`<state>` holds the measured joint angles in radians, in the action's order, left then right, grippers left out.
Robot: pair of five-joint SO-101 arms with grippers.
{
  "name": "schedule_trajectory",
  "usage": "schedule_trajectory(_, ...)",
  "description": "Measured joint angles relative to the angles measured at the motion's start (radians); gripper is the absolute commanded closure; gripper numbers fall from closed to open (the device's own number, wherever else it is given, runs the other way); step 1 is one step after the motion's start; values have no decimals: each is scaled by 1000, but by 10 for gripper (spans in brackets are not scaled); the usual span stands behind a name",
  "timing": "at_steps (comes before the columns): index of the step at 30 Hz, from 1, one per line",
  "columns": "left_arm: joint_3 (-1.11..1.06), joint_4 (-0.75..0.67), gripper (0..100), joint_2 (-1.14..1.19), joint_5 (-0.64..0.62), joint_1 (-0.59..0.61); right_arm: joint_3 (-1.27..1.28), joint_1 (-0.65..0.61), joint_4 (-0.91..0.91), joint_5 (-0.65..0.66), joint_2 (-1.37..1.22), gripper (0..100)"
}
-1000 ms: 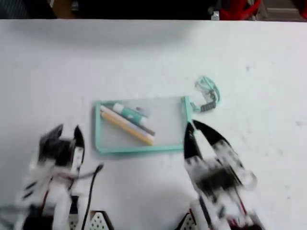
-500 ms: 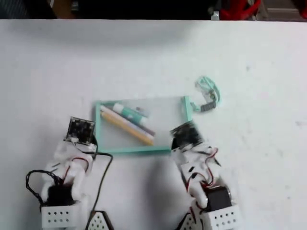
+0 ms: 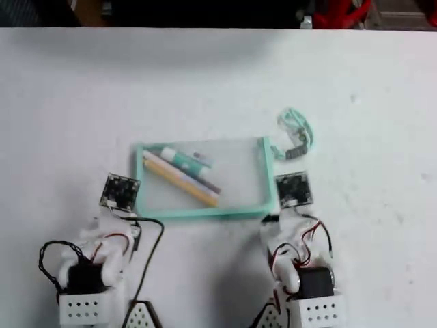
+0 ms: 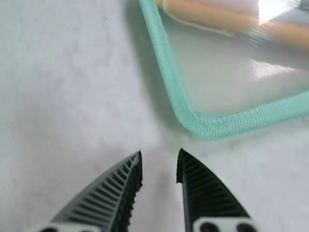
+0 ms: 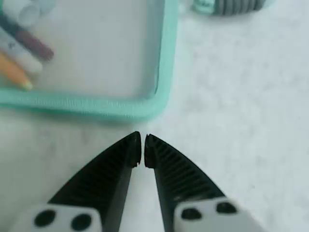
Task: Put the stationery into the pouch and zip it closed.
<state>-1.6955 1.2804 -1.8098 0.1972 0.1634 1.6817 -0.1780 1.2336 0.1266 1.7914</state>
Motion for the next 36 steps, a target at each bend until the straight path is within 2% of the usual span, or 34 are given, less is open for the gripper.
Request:
schedule_trajectory(6,0,0,862,0,0,0,0,18,35,48,0,981)
schedule_trajectory(36,0,0,862,0,0,0,0,18,35,52,0,978)
